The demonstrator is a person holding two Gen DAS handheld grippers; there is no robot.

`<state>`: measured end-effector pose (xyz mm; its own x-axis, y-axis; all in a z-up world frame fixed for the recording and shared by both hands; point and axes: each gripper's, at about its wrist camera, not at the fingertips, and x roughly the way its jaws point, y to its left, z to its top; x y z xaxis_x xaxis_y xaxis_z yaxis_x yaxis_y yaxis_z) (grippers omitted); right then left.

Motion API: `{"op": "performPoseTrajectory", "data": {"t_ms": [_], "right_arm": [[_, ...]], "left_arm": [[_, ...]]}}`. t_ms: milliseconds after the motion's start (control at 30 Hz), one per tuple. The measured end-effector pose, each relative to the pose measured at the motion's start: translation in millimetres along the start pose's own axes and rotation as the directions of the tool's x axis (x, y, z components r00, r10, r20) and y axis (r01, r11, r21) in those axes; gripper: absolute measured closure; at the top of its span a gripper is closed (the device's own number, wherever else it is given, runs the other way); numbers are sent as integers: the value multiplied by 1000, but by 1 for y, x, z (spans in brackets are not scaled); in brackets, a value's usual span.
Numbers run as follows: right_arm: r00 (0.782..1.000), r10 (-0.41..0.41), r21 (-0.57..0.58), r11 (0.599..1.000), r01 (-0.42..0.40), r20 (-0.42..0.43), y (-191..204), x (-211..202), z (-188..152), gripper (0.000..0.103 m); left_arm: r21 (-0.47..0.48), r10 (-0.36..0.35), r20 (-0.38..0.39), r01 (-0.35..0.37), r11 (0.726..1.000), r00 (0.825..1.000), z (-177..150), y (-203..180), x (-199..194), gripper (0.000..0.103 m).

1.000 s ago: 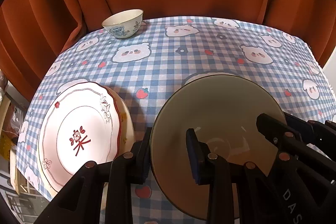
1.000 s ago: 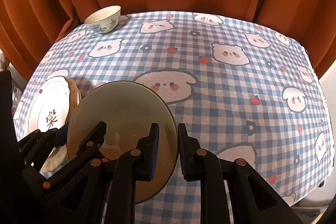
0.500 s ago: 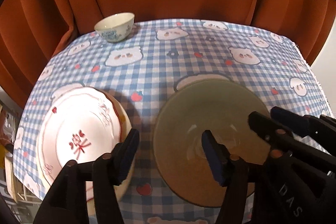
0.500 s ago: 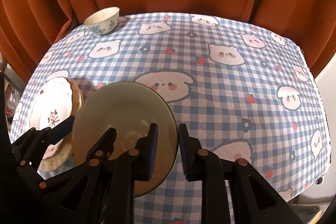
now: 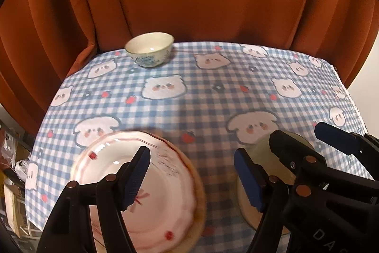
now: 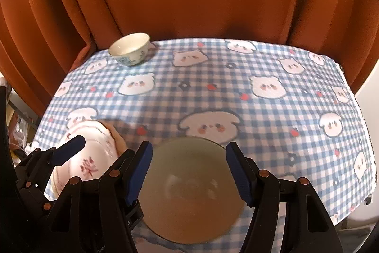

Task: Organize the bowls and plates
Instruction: 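Move both grippers to the small blue-patterned bowl on the cloth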

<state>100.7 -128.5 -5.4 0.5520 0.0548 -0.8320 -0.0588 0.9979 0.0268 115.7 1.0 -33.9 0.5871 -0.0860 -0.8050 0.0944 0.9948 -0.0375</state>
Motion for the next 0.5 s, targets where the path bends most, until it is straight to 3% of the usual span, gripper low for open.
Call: {"op": "performPoseTrajectory", "data": {"t_ms": [133, 333, 500], "right_arm": [[1000, 25, 1, 1000, -25, 1, 22, 5, 16, 35], [1000, -27, 4, 1000, 27, -10, 59, 19, 38, 25], [999, -53, 30, 998, 52, 13, 88, 29, 57, 17]], "left_arm": [[-9, -14, -4, 14, 1000, 1000, 11, 23, 4, 28], [-7, 15, -36, -15, 1000, 999, 31, 63, 16, 23], [18, 37, 7, -37, 999, 999, 50, 90, 20, 18]]}}
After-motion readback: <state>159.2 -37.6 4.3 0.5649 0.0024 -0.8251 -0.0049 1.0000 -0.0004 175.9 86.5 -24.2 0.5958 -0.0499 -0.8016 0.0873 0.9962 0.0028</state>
